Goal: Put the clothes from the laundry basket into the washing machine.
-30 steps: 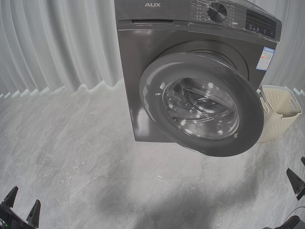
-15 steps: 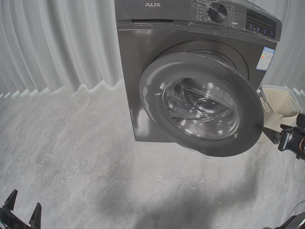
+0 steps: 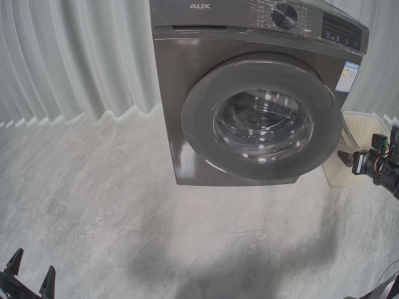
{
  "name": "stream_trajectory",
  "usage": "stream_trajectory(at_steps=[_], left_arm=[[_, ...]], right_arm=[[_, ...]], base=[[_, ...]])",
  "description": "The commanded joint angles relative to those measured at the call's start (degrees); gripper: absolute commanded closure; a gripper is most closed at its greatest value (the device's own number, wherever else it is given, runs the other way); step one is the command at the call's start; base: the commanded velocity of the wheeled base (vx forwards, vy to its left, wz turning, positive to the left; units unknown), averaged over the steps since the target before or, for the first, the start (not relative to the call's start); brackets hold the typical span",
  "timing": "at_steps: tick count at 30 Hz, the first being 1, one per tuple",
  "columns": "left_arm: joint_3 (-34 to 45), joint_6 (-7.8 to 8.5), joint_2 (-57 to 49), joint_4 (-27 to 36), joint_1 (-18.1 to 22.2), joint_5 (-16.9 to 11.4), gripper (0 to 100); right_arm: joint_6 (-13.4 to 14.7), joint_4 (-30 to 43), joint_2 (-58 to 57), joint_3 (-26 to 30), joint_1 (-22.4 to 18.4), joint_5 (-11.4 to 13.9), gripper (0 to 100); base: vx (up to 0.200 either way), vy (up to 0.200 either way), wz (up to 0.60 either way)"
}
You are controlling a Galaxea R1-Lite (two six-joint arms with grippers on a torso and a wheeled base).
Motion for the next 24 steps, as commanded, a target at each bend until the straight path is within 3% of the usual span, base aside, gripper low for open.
stream_trajectory(at_steps=[1, 2, 4, 9, 14, 21, 24], left_arm=[[0.81, -0.12, -0.73, 0.02, 0.04, -0.06, 0], [0.81, -0.12, -0.73, 0.02, 0.04, 0.03, 0], [0.81, -0.2, -0.73, 0.02, 0.04, 0.03, 0], [0.81, -0.12, -0.73, 0.02, 0.04, -0.06, 0], [0.81, 0.06, -0.73, 0.02, 0.04, -0.06, 0], [0.81, 0.41, -0.73, -0.07, 0.13, -0.06, 0], [0.81, 0.23, -0.73, -0.07, 0.13, -0.06, 0]], right_arm=[[-0.13, -0.02, -4.21, 6.43, 3.8, 4.53, 0], [0.14, -0.28, -5.0, 8.71, 6.26, 6.56, 0], [0.31, -0.72, -5.53, 10.21, 8.54, 8.14, 0], [2.51, -0.9, -5.17, 10.03, 12.5, 8.67, 0], [8.75, -4.15, -4.21, 8.89, 21.38, 8.93, 0], [8.75, -15.23, 0.1, 8.8, 23.4, 8.75, 0], [8.84, -19.18, 2.56, 8.36, 24.54, 8.14, 0]], base=[[0.0, -0.2, 0.0], [0.0, -0.2, 0.0], [0.0, -0.2, 0.0], [0.0, -0.2, 0.0], [0.0, -0.2, 0.0], [0.0, -0.029, 0.0], [0.2, 0.0, 0.0]])
